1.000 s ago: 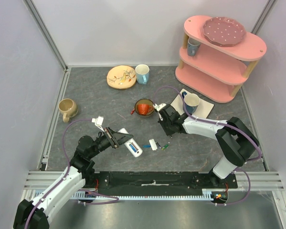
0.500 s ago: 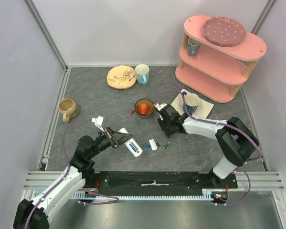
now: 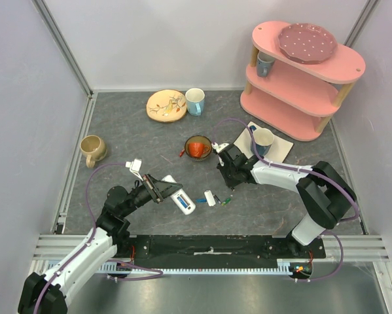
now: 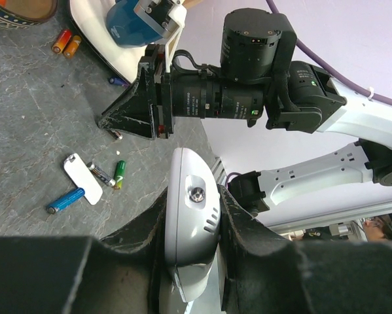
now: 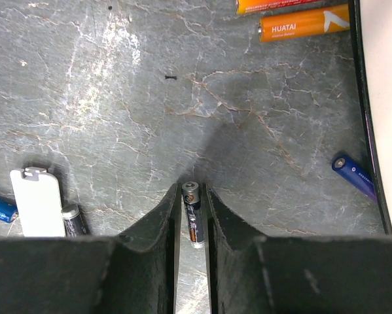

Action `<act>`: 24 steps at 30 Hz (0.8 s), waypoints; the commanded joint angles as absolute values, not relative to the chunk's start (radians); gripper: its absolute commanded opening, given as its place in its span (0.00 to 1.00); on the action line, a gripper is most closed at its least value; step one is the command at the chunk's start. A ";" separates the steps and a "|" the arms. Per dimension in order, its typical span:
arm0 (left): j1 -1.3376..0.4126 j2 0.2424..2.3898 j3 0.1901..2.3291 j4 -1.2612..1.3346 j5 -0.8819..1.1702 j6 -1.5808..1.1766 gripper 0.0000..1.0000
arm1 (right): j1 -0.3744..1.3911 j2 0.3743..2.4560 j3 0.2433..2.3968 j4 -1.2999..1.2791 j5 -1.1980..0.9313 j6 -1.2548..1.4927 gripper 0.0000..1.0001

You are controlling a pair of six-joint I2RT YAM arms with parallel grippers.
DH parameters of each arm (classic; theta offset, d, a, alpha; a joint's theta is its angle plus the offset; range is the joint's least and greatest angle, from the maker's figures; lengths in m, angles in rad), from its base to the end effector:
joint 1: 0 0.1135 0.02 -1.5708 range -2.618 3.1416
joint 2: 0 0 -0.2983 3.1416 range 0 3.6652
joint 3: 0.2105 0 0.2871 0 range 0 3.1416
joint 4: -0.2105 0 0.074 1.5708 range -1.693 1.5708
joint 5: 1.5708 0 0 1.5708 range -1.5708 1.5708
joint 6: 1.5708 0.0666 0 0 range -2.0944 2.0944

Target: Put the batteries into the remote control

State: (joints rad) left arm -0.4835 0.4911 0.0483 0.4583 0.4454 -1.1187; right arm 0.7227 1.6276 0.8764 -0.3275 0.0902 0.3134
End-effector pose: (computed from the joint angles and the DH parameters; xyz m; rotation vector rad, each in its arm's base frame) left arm 0.1376 -0.1046 0.1902 -0.1645 1.7919 -1.5554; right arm 0.2660 0.2266 0.1399 -0.5113 2.6120 0.2266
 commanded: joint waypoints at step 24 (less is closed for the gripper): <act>-0.479 0.597 0.057 0.558 0.437 -1.101 0.02 | 0.716 1.223 0.681 -0.153 0.044 0.514 0.00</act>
State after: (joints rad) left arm -0.4835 0.5625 0.0483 0.4797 0.4461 -1.1187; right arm 0.7162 1.3437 0.6960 -0.2283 0.0231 0.4728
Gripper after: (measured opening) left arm 0.327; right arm 0.022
